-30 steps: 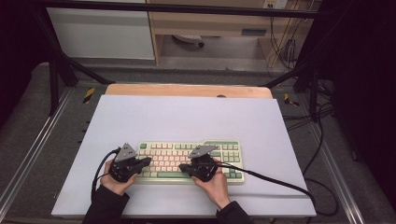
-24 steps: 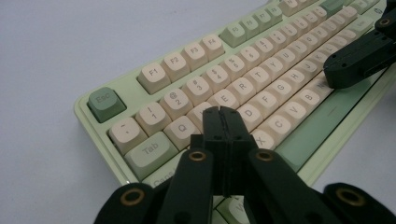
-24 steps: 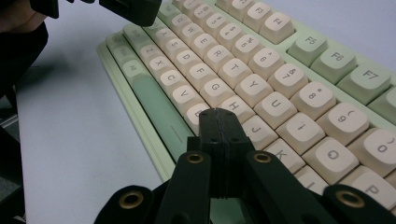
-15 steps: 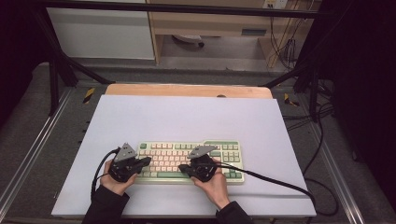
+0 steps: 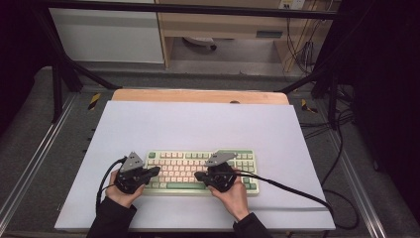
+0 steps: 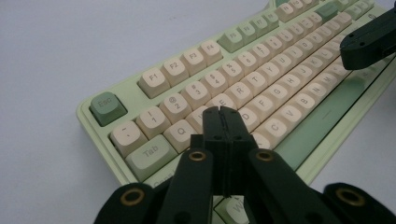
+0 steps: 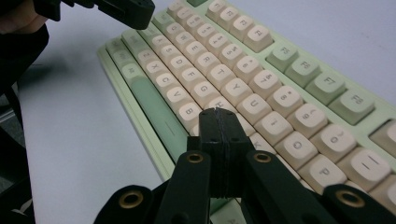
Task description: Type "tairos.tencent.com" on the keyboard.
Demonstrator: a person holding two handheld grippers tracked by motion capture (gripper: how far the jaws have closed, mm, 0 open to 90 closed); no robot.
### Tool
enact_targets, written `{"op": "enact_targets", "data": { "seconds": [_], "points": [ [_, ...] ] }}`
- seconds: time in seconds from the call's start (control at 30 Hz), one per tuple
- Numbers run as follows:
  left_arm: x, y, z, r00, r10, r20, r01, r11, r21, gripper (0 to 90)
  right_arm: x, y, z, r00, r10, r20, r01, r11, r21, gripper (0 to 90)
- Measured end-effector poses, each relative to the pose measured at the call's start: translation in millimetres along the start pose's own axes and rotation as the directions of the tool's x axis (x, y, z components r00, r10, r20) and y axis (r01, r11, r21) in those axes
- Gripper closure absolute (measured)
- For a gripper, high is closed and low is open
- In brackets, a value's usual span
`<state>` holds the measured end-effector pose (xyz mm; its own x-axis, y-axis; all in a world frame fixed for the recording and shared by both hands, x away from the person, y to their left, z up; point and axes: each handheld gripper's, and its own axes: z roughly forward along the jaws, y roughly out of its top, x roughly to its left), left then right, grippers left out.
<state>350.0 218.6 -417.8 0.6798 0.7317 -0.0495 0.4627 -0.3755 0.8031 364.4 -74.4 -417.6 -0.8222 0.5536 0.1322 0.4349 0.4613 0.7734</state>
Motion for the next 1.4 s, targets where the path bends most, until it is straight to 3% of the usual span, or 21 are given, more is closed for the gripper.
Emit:
{"op": "enact_targets", "data": {
  "seconds": [0.6,1.4],
  "points": [
    [-13.8,5.4,7.4,0.9993,0.025,0.027,-0.025,0.9996,0.011,90.0,-22.4,-24.5,-30.8,0.9967,0.068,0.044,-0.067,0.9976,-0.018,90.0],
    [-32.4,8.2,29.1,0.9956,0.064,0.068,-0.068,0.9961,0.056,90.0,-26.0,-29.0,-36.4,0.9957,0.078,0.049,-0.077,0.9966,-0.03,90.0]
  ]
}}
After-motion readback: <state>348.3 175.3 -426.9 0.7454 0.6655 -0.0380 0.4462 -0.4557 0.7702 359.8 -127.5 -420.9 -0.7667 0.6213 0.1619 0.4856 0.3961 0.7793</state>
